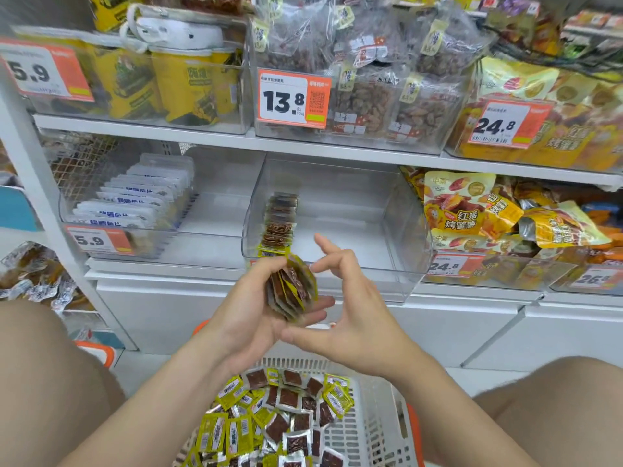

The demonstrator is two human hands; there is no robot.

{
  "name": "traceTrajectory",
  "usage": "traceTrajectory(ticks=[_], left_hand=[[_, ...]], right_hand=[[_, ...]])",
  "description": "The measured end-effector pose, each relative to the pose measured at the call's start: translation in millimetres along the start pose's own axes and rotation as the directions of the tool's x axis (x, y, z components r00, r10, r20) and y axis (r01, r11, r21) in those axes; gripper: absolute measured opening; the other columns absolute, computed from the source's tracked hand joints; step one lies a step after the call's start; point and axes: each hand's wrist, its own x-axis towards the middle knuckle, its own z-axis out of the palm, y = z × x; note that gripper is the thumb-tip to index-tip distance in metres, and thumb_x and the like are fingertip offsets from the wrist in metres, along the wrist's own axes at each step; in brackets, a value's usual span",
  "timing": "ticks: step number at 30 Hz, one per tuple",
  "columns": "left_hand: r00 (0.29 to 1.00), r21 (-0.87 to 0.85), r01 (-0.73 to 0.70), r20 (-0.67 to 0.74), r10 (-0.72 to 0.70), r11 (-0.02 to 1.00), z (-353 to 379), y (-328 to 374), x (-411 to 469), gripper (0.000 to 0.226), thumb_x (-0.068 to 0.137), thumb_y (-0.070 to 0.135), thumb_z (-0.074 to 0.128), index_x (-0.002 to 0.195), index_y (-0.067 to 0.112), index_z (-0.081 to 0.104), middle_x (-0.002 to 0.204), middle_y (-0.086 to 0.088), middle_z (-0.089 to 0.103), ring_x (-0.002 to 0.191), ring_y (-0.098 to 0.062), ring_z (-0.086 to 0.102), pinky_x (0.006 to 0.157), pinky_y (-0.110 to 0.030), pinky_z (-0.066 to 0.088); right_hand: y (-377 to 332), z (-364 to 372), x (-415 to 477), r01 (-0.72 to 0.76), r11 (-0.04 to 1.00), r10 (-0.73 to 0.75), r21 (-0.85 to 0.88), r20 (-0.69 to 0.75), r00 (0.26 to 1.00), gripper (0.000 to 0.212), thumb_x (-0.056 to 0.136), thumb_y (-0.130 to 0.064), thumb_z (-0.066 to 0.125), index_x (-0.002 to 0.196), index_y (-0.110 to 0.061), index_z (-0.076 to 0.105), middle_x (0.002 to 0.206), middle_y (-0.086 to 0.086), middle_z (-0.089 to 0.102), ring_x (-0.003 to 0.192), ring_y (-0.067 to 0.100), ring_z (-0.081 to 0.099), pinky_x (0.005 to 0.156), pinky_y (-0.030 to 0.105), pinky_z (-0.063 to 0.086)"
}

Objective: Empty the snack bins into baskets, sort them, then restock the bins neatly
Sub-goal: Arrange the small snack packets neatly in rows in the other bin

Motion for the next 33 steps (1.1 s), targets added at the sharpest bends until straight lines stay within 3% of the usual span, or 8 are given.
traceTrajectory(ticks=[4, 8, 11, 14, 18, 24, 28, 33], left_hand=[[0.996, 0.011, 0.008, 0.089, -0.009, 1.0, 10.7, 1.6, -9.4, 0.042, 0.108, 0.034, 0.044, 0.131, 0.005, 0.064, 0.113, -0.017, 0.075, 0.094, -0.028, 0.076, 0.075, -0.039, 0.062], [0.995, 0.051, -0.051, 0.089, 0.047, 0.997, 7.6, 4.8, -6.8, 0.051, 0.104, 0.041, 0.052, 0.142, 0.007, 0.057, 0.125, -0.018, 0.072, 0.104, -0.026, 0.075, 0.078, -0.038, 0.063], [0.995, 0.212, -0.081, 0.071, 0.067, 0.974, -2.6, 13.0, -2.7, 0.061, 0.099, 0.045, 0.06, 0.146, 0.007, 0.048, 0.11, -0.027, 0.066, 0.08, -0.029, 0.069, 0.066, -0.039, 0.059], [0.981, 0.382, -0.035, 0.189, -0.041, 0.923, -7.5, 27.6, -2.7, 0.061, 0.094, 0.044, 0.073, 0.144, 0.038, 0.039, 0.098, -0.019, 0.061, 0.067, -0.031, 0.06, 0.054, -0.033, 0.045], [0.981, 0.532, -0.08, 0.191, -0.027, 0.843, -3.1, 56.5, 13.0, 0.057, 0.086, 0.04, 0.074, 0.122, 0.002, 0.052, 0.086, -0.023, 0.056, 0.057, -0.025, 0.052, 0.047, -0.025, 0.033], [0.994, 0.712, -0.109, 0.058, 0.096, 0.693, 14.3, 92.4, 46.0, 0.07, 0.095, 0.069, 0.055, 0.111, 0.004, 0.073, 0.092, -0.01, 0.077, 0.078, -0.03, 0.074, 0.07, -0.035, 0.06], [0.822, 0.97, -0.24, 0.184, 0.538, 0.036, -4.1, 95.6, 97.9, 0.014, 0.094, 0.022, 0.064, 0.09, 0.019, 0.077, 0.081, 0.003, 0.076, 0.08, -0.018, 0.073, 0.082, -0.023, 0.057], [0.975, 0.817, -0.183, 0.222, 0.005, -0.547, -13.8, 93.0, 152.1, 0.035, 0.069, 0.019, 0.091, 0.096, 0.028, 0.07, 0.1, 0.003, 0.068, 0.088, -0.019, 0.064, 0.082, -0.037, 0.059]], right_hand=[[-3.5, 6.8, 6.6, 0.036, 0.999, -0.032, -0.028, 0.14, 0.99, 0.096, 0.087, -0.046, 0.082, 0.16, -0.031, 0.021, 0.157, -0.014, 0.046, 0.143, 0.003, 0.045, 0.115, 0.041, 0.043], [-11.5, 3.7, 6.9, 0.165, 0.947, -0.075, -0.277, 0.309, 0.948, 0.093, 0.101, -0.038, 0.055, 0.166, -0.021, -0.01, 0.175, -0.004, 0.004, 0.159, 0.005, 0.0, 0.13, 0.047, 0.004], [-17.7, -11.7, 19.6, 0.151, 0.982, -0.116, -0.114, 0.271, 0.956, 0.083, 0.088, -0.015, 0.057, 0.163, -0.02, 0.022, 0.158, 0.0, 0.045, 0.145, 0.015, 0.043, 0.123, 0.046, 0.031], [-16.5, -23.0, 39.8, 0.081, 0.993, -0.101, 0.09, 0.247, 0.964, 0.087, 0.09, 0.005, 0.057, 0.164, -0.023, 0.02, 0.161, 0.0, 0.044, 0.149, 0.014, 0.042, 0.121, 0.044, 0.037], [-14.3, -25.6, 56.9, 0.017, 0.961, -0.13, 0.277, 0.395, 0.909, 0.084, 0.098, 0.009, 0.059, 0.165, -0.022, 0.019, 0.151, 0.006, 0.051, 0.127, 0.025, 0.061, 0.113, 0.046, 0.047], [12.6, -37.7, 98.5, 0.033, 0.986, -0.074, 0.164, 0.254, 0.964, 0.05, 0.101, -0.007, 0.06, 0.147, -0.015, 0.043, 0.131, 0.006, 0.063, 0.123, 0.022, 0.062, 0.109, 0.043, 0.049], [50.8, -47.5, 129.6, -0.143, 0.979, 0.173, -0.146, 0.218, 0.961, 0.039, 0.105, -0.014, 0.055, 0.142, -0.02, 0.043, 0.129, 0.001, 0.06, 0.116, 0.02, 0.06, 0.102, 0.036, 0.044], [74.2, -50.1, 163.2, -0.169, 0.86, 0.37, -0.482, 0.361, 0.856, 0.041, 0.103, -0.019, 0.059, 0.142, -0.013, 0.046, 0.134, 0.008, 0.057, 0.117, 0.022, 0.053, 0.084, 0.025, 0.035]])
